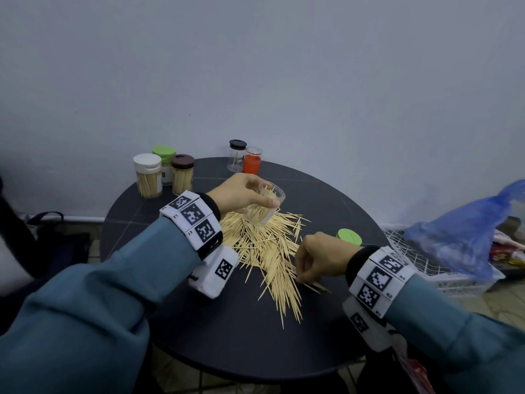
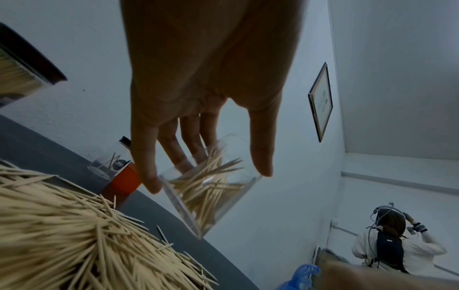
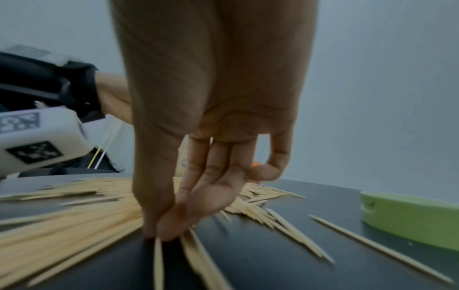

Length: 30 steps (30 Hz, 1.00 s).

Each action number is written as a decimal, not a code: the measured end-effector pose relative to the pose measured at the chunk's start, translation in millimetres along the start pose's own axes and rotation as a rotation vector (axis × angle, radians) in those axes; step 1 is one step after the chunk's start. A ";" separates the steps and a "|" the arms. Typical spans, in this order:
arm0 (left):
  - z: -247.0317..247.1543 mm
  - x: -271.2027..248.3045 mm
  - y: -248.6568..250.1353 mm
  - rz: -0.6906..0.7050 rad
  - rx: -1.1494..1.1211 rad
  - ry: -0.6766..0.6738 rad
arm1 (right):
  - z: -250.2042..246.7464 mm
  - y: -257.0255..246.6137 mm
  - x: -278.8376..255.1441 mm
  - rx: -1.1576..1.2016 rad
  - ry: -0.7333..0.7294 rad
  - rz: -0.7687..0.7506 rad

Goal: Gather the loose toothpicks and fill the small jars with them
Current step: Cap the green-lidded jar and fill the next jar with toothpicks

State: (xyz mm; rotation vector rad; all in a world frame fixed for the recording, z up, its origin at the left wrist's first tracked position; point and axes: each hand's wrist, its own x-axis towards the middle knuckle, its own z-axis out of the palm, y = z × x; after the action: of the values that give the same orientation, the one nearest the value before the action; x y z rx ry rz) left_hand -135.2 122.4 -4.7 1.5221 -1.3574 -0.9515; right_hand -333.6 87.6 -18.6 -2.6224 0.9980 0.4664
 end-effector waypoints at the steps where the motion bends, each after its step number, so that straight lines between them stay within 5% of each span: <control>1: -0.8 1.0 -0.5 -0.002 -0.004 0.001 | -1.9 0.5 5.0 -0.031 0.034 0.001; 6: -2.2 7.2 -2.5 0.000 -0.007 0.003 | -12.9 3.5 25.7 -0.190 0.176 0.088; 18: -1.4 16.2 -6.0 -0.030 0.004 -0.016 | -15.6 7.7 49.8 -0.153 0.083 0.097; 30: 0.9 18.1 -9.0 -0.050 0.049 -0.012 | -13.3 -14.6 60.2 -0.590 0.034 0.106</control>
State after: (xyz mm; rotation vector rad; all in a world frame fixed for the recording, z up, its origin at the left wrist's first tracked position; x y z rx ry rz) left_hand -130.9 104.7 -13.4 1.5966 -1.3656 -0.9655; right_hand -278.5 57.7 -28.3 -3.1009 1.1541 0.8565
